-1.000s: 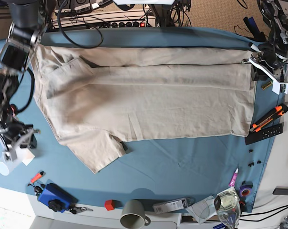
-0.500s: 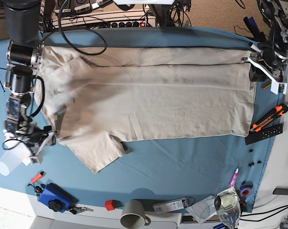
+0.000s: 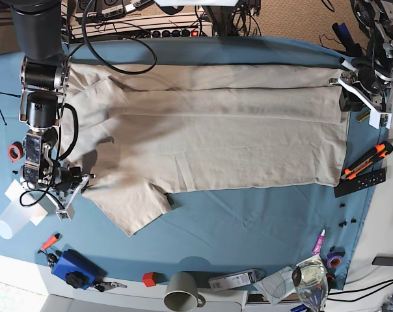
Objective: Fold the T-shirt properly
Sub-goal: 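Lower the right gripper onto the sleeve away from the arms and grasp, then fold the grasped sleeve inward over the shirt body with the right gripper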
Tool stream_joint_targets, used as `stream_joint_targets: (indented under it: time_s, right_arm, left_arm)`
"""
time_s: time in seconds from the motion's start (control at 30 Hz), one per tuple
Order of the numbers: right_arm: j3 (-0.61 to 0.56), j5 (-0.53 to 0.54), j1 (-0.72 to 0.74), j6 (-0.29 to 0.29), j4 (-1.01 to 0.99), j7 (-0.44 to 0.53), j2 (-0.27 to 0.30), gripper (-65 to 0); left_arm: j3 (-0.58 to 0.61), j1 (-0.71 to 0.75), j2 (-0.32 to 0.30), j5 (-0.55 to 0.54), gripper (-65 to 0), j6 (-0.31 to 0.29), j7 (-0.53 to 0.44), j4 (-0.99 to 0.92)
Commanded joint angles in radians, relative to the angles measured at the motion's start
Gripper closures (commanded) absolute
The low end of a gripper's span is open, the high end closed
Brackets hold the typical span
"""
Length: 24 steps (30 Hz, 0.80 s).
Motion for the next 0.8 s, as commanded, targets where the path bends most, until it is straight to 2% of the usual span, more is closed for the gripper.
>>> stream_joint_targets:
  time_s: [0.0, 0.13, 0.23, 0.47, 0.77]
  right_arm:
    - [0.004, -0.013, 0.017, -0.004, 0.009, -0.068, 0.016, 0.0]
    - [0.004, 0.017, 0.017, -0.005, 0.01, -0.135, 0.019, 0.0]
    - [0.004, 0.093, 0.012, -0.005, 0.033, -0.153, 0.031, 0.0]
    - [0.004, 0.224, -0.099, -0.004, 0.279, -0.26, 0.072, 0.0]
    - [0.019, 0.204, -0.323, -0.035, 0.651, -0.323, 0.099, 0.0]
  left_arm:
    - [-0.006, 0.0, -0.013, -0.011, -17.7, -0.003, -0.026, 0.016]
    - [-0.006, -0.003, -0.013, -0.011, -17.7, -0.003, -0.026, 0.016]
    - [-0.006, -0.003, -0.013, -0.01, -17.7, -0.003, -0.026, 0.016]
    - [-0.006, -0.006, -0.013, -0.01, -17.7, -0.003, -0.039, 0.016]
    - [-0.006, -0.005, -0.013, -0.01, -17.7, -0.003, -0.045, 0.016]
